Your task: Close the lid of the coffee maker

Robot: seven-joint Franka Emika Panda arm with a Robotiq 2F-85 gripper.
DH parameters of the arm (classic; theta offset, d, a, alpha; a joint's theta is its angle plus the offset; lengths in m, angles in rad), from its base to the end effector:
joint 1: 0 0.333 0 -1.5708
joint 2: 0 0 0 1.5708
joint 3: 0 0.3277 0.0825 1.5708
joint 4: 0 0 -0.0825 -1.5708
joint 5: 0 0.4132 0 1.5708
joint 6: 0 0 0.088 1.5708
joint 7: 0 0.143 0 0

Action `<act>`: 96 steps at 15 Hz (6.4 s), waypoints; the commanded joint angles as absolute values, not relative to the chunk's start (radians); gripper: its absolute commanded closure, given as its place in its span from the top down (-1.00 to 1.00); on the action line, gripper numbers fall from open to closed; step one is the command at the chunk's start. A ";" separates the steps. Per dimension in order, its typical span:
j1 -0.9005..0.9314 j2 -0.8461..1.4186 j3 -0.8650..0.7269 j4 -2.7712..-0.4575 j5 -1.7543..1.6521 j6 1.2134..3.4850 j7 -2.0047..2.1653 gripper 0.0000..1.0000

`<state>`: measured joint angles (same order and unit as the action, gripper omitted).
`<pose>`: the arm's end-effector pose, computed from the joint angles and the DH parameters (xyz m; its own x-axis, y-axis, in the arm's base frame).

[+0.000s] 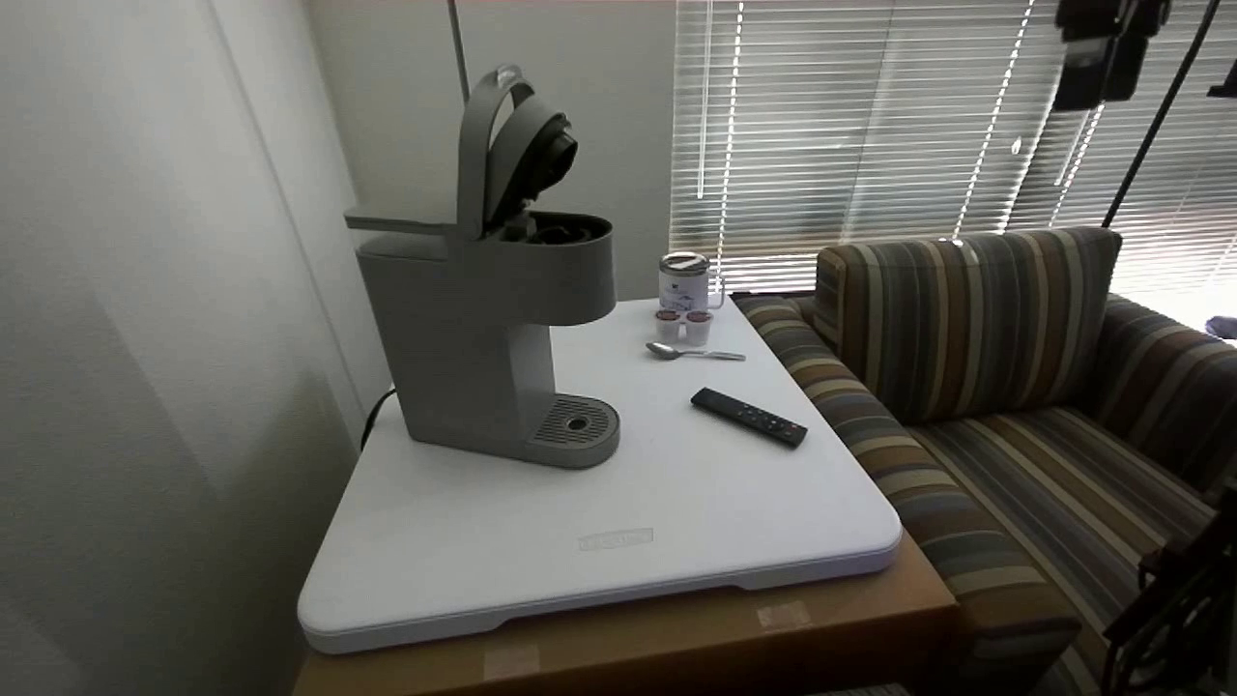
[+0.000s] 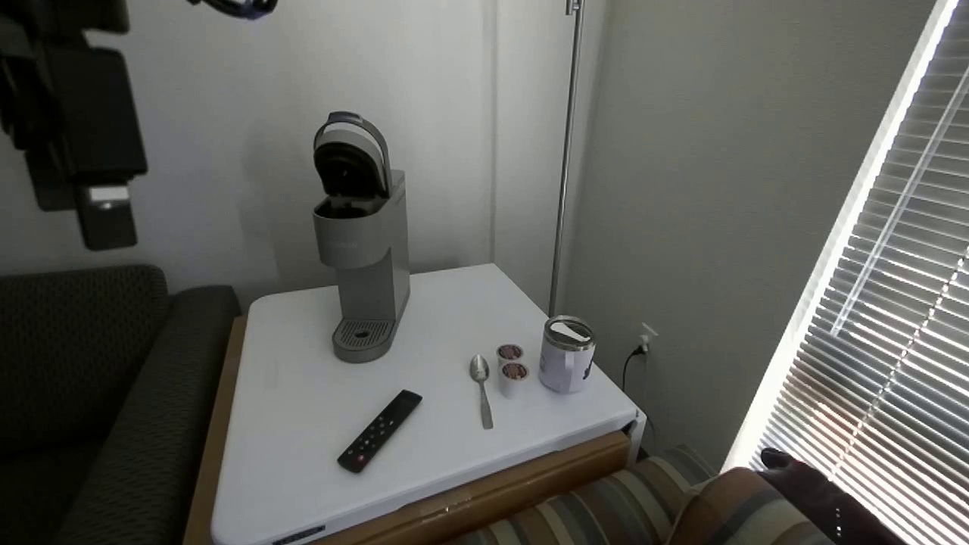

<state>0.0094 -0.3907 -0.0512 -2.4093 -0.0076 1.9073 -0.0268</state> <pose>0.4309 -0.0187 0.4108 0.9938 -0.0062 -0.1111 -0.0080 -0.9998 -0.0156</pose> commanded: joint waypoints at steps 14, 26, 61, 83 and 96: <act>0.020 -0.217 -0.021 -2.065 -0.098 1.859 -0.179 1.00; 0.057 0.159 0.034 -1.488 -0.107 1.865 -0.485 1.00; 0.174 0.842 0.157 -0.635 -0.105 1.866 -0.600 0.47; 0.191 0.920 0.169 -0.562 -0.094 1.635 -0.616 -1.00; 0.195 0.920 0.161 -0.558 -0.103 1.484 -0.609 -1.00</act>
